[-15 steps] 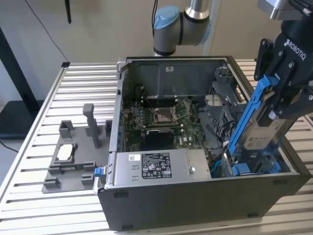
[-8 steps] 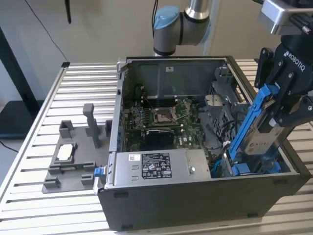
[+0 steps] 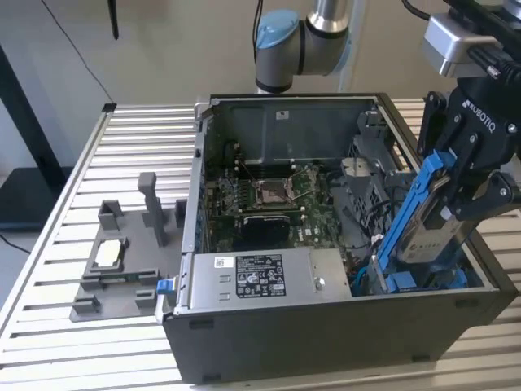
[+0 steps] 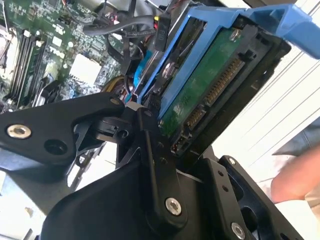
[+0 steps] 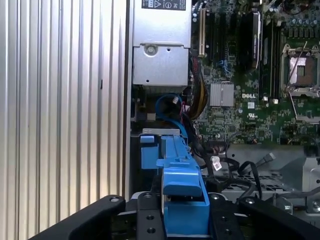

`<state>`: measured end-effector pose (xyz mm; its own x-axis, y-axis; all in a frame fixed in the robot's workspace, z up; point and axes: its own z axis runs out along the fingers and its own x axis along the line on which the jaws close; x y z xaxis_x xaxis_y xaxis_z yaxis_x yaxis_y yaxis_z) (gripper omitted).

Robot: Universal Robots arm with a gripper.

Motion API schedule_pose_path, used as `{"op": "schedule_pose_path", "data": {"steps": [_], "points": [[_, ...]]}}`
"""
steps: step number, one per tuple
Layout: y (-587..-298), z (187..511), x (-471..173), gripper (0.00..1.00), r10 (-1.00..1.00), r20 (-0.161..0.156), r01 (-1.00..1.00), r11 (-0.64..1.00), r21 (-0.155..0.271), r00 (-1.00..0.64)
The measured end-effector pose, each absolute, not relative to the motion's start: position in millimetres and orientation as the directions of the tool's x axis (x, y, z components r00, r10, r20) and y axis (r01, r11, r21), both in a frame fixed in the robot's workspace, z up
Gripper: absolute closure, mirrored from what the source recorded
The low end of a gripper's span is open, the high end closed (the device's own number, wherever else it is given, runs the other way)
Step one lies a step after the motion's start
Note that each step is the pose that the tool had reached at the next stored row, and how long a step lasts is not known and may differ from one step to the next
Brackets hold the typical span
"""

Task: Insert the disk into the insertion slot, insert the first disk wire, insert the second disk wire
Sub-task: 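Insert the disk into the insertion slot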

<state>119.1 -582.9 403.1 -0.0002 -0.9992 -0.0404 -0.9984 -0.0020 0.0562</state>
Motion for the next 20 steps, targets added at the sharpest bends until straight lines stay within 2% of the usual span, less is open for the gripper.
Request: {"op": "schedule_pose_path", "data": {"steps": [8,20], "points": [[-584.0,405.4,118.9,0.67,-0.998,-0.063,-0.998,-0.008,0.054,0.005],[-588.5,404.8,119.9,0.67,-0.998,-0.061,-0.999,-0.014,0.050,0.011]]}}
